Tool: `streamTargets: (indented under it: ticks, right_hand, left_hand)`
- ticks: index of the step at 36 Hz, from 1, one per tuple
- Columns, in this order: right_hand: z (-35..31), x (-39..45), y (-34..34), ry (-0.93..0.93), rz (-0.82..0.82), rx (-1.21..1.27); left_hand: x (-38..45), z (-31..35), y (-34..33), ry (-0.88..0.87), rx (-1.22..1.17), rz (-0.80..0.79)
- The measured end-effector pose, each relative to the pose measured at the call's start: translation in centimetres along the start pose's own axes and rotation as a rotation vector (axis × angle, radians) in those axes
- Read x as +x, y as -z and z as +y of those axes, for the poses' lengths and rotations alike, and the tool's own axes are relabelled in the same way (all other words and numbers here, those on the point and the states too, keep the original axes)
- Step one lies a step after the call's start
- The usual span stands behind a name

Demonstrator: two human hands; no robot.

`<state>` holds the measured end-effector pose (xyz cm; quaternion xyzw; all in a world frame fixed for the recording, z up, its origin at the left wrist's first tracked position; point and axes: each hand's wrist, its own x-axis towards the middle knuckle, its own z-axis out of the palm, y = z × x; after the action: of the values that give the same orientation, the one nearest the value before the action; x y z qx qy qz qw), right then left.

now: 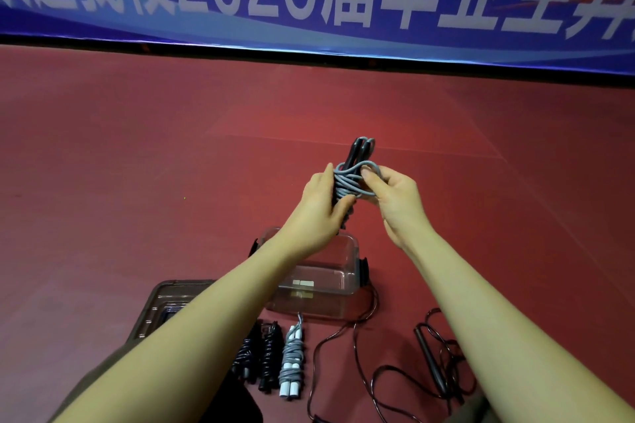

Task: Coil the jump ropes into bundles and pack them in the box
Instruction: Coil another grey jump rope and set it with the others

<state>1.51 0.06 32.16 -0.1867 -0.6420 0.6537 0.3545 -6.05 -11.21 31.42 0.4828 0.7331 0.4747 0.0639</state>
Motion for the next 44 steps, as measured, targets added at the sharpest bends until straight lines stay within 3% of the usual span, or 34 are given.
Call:
streamTargets:
  ticks: [8,11,14,22,29,32,37,44]
  right_hand:
    - [-0.3,-0.6,-0.8,0.022,0.026,-0.058]
    - [-0.7,-0.8,-1.2,0.048,0.0,-0.065]
    - [-0.6,-0.9,-1.5,0.106,-0.061,-0.202]
    - [-0.9,-0.4,-0.3,0.182,-0.083,-0.363]
    - [-0.9,-0.2,0.0,0.137,-0.066,-0.3]
    - [-0.7,0.0,0.2,0.122,-0.068,-0.309]
    - [-0.1,0.2,0.0,0.143,0.031,-0.351]
    - [-0.2,-0.1,-0.8,0.158,-0.01,-0.444]
  left_hand:
    - [-0.4,0.8,-2.1,0.129,0.09,0.038]
    - [-0.3,0.3,-2.4,0.111,0.089,0.191]
    - [0.2,0.2,-2.0,0.231,0.109,0.305]
    - [0.8,1.0,-1.6,0.335,-0.287,0.137]
    - [0.9,0.8,-1.3,0.307,-0.393,0.023]
    - [1.0,0.6,-1.2,0.269,-0.293,-0.01]
    - [1.0,0.9,-1.2,0.143,0.201,0.131]
    - [0.4,1.1,-2.3,0.175,0.36,0.26]
